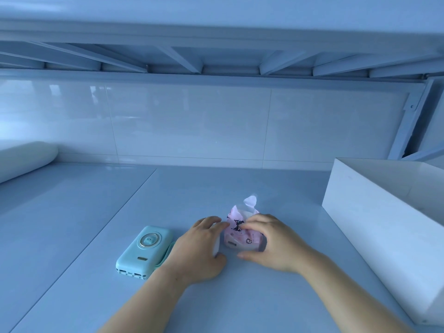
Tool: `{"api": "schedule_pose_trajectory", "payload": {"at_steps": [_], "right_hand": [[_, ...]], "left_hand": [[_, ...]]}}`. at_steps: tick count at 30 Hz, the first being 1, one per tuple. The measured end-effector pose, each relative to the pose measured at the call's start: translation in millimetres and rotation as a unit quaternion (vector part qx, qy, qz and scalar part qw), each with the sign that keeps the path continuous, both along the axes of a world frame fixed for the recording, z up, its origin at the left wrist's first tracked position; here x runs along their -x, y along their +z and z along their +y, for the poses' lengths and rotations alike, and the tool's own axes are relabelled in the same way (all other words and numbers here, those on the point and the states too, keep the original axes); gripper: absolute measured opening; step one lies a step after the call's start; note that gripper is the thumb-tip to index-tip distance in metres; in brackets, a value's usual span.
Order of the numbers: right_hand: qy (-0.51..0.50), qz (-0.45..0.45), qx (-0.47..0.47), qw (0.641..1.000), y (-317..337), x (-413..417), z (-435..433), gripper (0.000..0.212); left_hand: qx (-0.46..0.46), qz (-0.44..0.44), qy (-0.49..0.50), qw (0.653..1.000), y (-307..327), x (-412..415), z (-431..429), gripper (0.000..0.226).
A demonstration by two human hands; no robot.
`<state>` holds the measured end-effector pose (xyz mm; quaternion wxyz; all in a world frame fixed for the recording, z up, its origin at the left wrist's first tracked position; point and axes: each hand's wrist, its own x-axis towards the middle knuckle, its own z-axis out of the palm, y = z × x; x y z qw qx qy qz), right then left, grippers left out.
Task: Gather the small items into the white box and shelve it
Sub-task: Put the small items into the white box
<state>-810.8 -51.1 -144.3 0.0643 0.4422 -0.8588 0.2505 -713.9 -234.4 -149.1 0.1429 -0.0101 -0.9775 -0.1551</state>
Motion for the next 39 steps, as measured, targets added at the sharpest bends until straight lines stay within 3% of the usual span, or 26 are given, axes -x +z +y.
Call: {"api": "schedule_pose_trajectory", "payload": {"at_steps": [7, 14, 19, 22, 25, 31, 34, 39], "right_hand": [[0.007, 0.026, 0.009, 1.0, -2.0, 4.9, 2.5, 0.027], [0.006, 0.03, 0.01, 0.999, -4.2, 6.6, 1.1, 0.028], [0.001, 0.033, 0.013, 0.999, -3.4, 6.1, 1.2, 0.026], [-0.008, 0.035, 0.015, 0.999, -3.6, 6.6, 1.4, 0.026], [-0.011, 0.032, 0.023, 0.999, -3.2, 6.6, 0.7, 0.025], [-0.006, 0.037, 0.023, 0.999, -0.5, 4.2, -0.6, 0.016], [-0.022, 0.058, 0.033, 0.998, 1.3, 0.9, -0.1, 0.016], [-0.055, 0.08, 0.044, 0.994, 5.6, -3.9, -2.6, 0.013]], "left_hand": [[-0.024, 0.033, 0.007, 0.999, -0.5, 1.7, -1.9, 0.055], [-0.066, 0.103, 0.024, 0.992, 3.9, 2.5, 1.5, 0.037], [-0.045, 0.052, 0.002, 0.998, 3.6, 3.9, 1.9, 0.032], [-0.024, 0.019, 0.003, 1.0, 0.8, 3.0, 0.4, 0.042], [-0.025, 0.03, 0.0, 0.999, 1.3, 2.7, 0.5, 0.043], [0.022, 0.061, -0.011, 0.998, 8.5, 3.0, 3.4, 0.022], [-0.008, 0.115, 0.014, 0.993, 10.7, 2.2, 3.5, 0.027], [-0.021, 0.111, 0.036, 0.993, 8.8, 1.8, 1.9, 0.046]]}}
